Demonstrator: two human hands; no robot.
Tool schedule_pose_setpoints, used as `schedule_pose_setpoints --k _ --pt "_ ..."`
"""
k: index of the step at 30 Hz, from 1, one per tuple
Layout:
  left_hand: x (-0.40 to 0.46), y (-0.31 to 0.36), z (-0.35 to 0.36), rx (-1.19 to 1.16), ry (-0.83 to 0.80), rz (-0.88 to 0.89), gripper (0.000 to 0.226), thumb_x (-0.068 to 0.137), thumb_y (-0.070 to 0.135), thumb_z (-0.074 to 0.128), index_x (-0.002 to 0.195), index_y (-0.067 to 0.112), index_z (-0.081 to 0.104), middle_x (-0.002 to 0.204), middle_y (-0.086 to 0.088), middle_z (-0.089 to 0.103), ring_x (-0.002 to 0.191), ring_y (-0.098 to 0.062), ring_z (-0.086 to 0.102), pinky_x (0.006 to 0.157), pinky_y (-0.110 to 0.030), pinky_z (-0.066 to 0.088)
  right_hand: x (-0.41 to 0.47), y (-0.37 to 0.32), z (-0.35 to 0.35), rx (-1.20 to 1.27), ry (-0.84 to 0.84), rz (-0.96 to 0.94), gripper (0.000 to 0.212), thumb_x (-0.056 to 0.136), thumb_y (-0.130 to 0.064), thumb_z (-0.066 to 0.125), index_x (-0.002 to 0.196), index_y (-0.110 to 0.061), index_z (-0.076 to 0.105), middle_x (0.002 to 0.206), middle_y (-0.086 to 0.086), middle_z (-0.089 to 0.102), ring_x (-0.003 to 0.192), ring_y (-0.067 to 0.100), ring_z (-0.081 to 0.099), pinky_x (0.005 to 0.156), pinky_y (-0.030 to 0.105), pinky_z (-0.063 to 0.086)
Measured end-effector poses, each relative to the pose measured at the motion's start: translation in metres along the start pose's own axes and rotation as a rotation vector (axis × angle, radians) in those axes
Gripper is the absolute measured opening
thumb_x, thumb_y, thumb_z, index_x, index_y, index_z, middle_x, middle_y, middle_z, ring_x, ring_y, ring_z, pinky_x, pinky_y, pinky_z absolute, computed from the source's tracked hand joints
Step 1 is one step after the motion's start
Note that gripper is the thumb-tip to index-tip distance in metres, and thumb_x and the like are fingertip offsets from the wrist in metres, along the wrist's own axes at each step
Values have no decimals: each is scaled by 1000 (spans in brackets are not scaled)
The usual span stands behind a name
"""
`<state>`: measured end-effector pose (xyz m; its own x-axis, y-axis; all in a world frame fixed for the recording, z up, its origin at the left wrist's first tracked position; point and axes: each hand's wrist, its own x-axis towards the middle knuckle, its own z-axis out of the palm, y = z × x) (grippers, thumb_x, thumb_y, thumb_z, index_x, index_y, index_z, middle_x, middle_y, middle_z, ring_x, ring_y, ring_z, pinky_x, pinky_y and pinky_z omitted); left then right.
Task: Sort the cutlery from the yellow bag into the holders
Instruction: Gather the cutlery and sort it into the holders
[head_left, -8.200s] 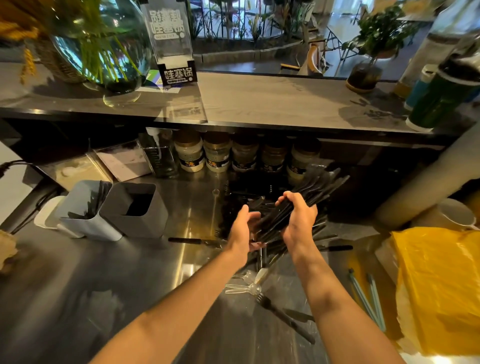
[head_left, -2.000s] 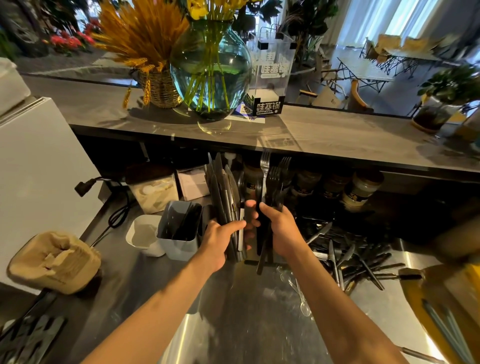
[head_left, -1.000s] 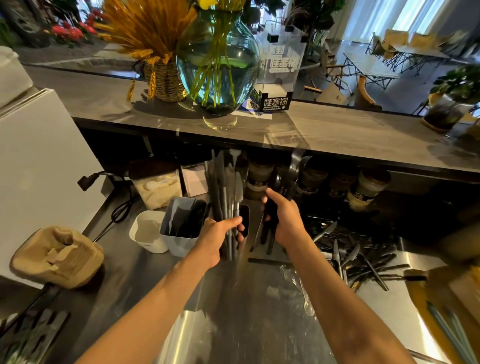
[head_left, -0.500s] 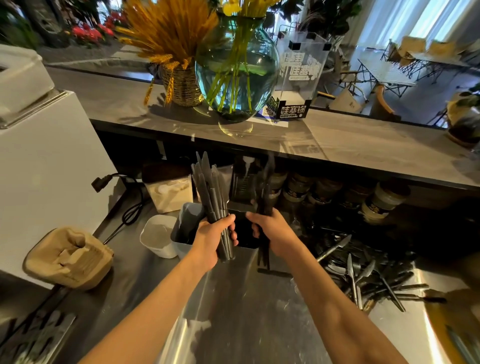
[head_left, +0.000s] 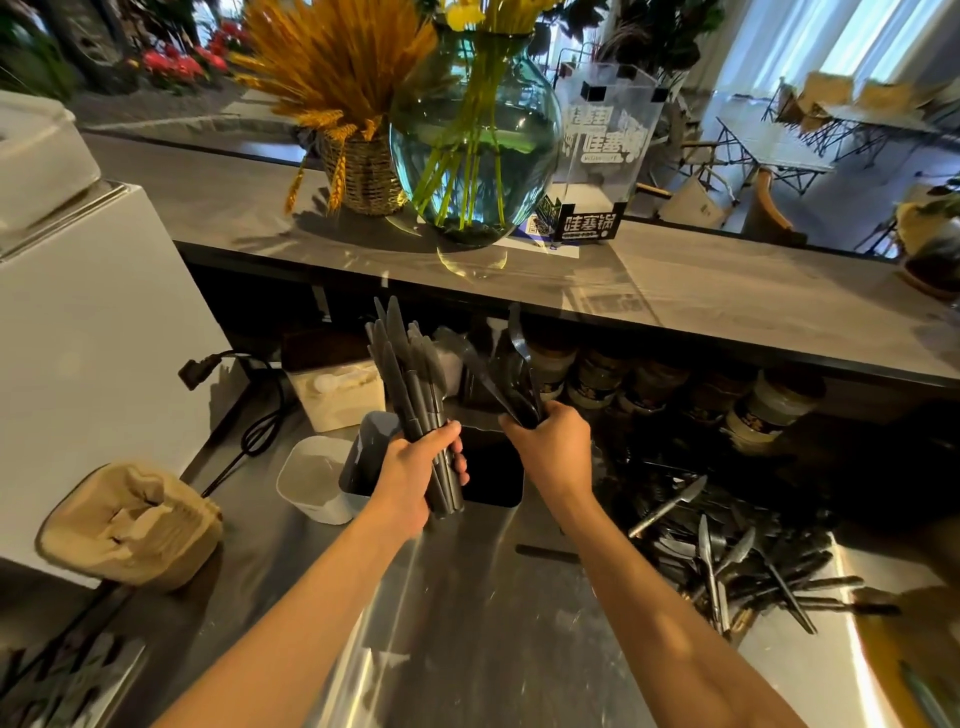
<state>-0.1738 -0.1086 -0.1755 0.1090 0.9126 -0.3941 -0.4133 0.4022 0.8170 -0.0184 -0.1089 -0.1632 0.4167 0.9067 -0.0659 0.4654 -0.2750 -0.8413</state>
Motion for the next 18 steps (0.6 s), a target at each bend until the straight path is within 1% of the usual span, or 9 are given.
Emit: schedule_pose_setpoints --k 2,4,6,8,11,13,14,16,18 --pt "1 1 -3 -10 -2 15 9 95 12 63 96 5 58 70 -6 55 57 -18 54 53 -32 50 5 -3 0 47 -1 34 17 91 -32 72 86 -16 67 62 -2 64 49 10 58 49 27 46" --pt "3 4 -7 -14 1 23 9 95 12 63 97 4 58 70 -6 56 57 -18 55 53 -32 51 10 -6 1 208 -50 67 20 95 -25 66 80 -13 62 56 1 57 44 12 53 51 31 47" --pt "5 6 -10 -11 7 28 9 95 11 62 95 4 58 70 -6 56 56 -18 55 52 -32 51 13 -12 0 466 -122 30 22 98 -15 61 78 -9 57 53 2 53 44 14 50 53 31 47" --pt "7 9 -15 -27 22 31 8 95 11 61 95 4 57 69 -6 55 56 -18 54 52 -32 50 14 -23 -2 790 -171 -36 20 99 -6 58 79 -9 57 53 1 46 45 14 43 47 27 40" --pt "10 13 -21 -61 39 47 6 96 11 60 95 5 57 68 -5 55 55 -17 53 51 -31 49 23 -36 -2 1070 -114 -98 24 98 2 55 79 -13 55 53 -2 39 42 11 35 41 24 32" --pt "12 16 -26 -70 52 52 9 95 11 61 96 4 56 67 -4 55 54 -17 53 51 -31 49 28 -35 9 1091 -58 -106 27 95 2 57 75 -15 52 51 -3 40 41 11 35 41 25 32" --pt "13 17 -27 -74 57 50 9 95 11 62 94 4 57 67 -4 56 54 -16 53 50 -30 49 29 -32 17 1046 -42 -101 24 94 0 59 76 -14 51 51 -3 43 42 11 38 44 26 35" --pt "13 18 -29 -78 66 40 14 95 12 61 84 5 58 65 -3 55 53 -16 52 51 -30 49 28 -20 34 897 -20 -63 18 92 -1 63 81 -8 52 55 -2 50 52 13 47 58 28 45" --pt "13 20 -30 -77 68 35 19 95 13 61 78 7 58 63 -3 53 53 -16 51 53 -31 48 25 -3 48 822 -58 16 20 91 1 65 78 -10 56 65 0 55 66 15 53 76 32 46"
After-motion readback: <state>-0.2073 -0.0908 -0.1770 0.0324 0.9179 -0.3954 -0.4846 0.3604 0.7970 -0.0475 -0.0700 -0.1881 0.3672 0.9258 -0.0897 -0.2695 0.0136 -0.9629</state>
